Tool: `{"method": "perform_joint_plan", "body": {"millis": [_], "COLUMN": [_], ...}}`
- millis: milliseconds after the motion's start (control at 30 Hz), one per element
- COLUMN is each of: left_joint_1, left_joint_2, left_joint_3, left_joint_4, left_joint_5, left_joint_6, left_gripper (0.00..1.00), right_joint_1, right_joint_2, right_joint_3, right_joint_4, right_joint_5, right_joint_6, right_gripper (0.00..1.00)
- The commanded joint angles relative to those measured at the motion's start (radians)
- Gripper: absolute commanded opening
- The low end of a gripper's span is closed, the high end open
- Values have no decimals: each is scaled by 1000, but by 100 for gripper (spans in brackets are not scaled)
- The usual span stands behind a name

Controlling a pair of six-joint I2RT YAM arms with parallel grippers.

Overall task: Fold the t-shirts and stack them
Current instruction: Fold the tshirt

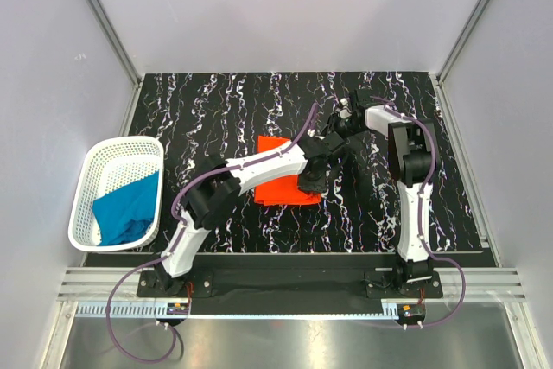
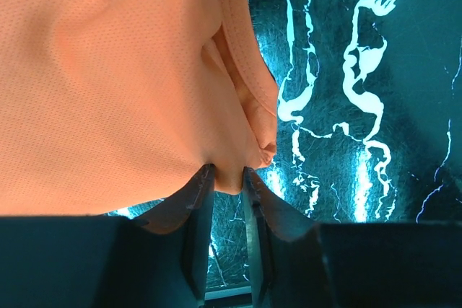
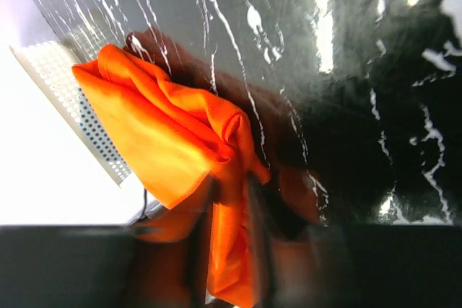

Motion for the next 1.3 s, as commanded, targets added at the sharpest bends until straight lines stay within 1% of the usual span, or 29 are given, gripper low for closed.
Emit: {"method": "perform_joint_plan", "body": {"millis": [0, 67, 100, 200, 333, 433, 467, 500, 533, 567, 600, 633, 667, 700, 767, 800, 867, 900, 933, 1000, 1033, 1067, 1100, 1133, 1200, 1233, 1267], "left_joint_1": [0, 0, 0, 0, 0, 3, 3, 5, 8, 12, 15, 28, 37, 47, 87, 104, 175, 204, 263, 325, 384, 412, 437, 477, 508, 528, 537], "left_joint_2": [9, 15, 17, 25, 28, 26, 25, 19, 3, -7, -38, -56, -79, -130, -191, -254, -308, -354, -375, -417, -422, -426, -425, -420, -382, -364, -347], "left_joint_3": [51, 55, 57, 60, 52, 52, 54, 54, 51, 49, 46, 39, 32, 26, -10, -27, -81, -107, -163, -222, -266, -285, -305, -329, -337, -330, -324], "left_joint_4": [6, 4, 7, 15, 27, 29, 32, 30, 30, 30, 30, 33, 32, 35, 53, 67, 102, 124, 154, 249, 280, 340, 374, 435, 478, 503, 514], "left_joint_5": [38, 51, 64, 104, 134, 138, 141, 140, 141, 144, 147, 147, 147, 170, 178, 187, 238, 268, 302, 396, 434, 498, 529, 560, 623, 644, 681], "left_joint_6": [19, 26, 34, 43, 52, 68, 72, 78, 82, 88, 103, 111, 121, 141, 164, 190, 215, 236, 249, 273, 276, 276, 275, 275, 275, 276, 278], "left_gripper": [25, 22, 19, 10, 5, 6, 16, 23, 30, 38, 43, 47, 54, 55, 58, 59, 58, 55, 54, 50, 46, 44, 43, 40, 38, 36, 36], "right_joint_1": [8, 8, 8, 8, 8, 8, 6, 8, 8, 8, 6, 6, 6, 3, 3, 3, -5, -8, -9, -11, -9, -6, -2, 8, 52, 67, 96], "right_joint_2": [18, 25, 28, 38, 65, 70, 71, 70, 68, 61, 55, 39, 35, 27, -7, -23, -85, -108, -131, -195, -215, -252, -272, -289, -332, -347, -349], "right_joint_3": [50, 60, 66, 79, 109, 109, 108, 108, 109, 114, 117, 128, 140, 154, 177, 174, 148, 131, 111, 53, 33, -7, -27, -47, -99, -131, -147], "right_joint_4": [4, 2, 2, 2, -4, -8, -8, -13, -16, -21, -45, -62, -85, -143, -198, -236, -270, -289, -292, -300, -300, -300, -292, -291, -269, -258, -233], "right_joint_5": [5, 16, 25, 60, 56, 56, 48, 43, 39, 39, 45, 52, 71, 83, 123, 135, 190, 204, 212, 230, 226, 198, 180, 163, 105, 82, 18], "right_joint_6": [13, 20, 26, 36, 36, 31, 31, 28, 23, 19, 5, -6, -33, -49, -93, -105, -130, -133, -136, -139, -139, -136, -132, -132, -133, -133, -121], "right_gripper": [22, 11, 3, 0, 0, 0, 0, 0, 1, 16, 23, 28, 34, 38, 46, 53, 56, 58, 60, 61, 61, 60, 59, 55, 52, 47, 44]}}
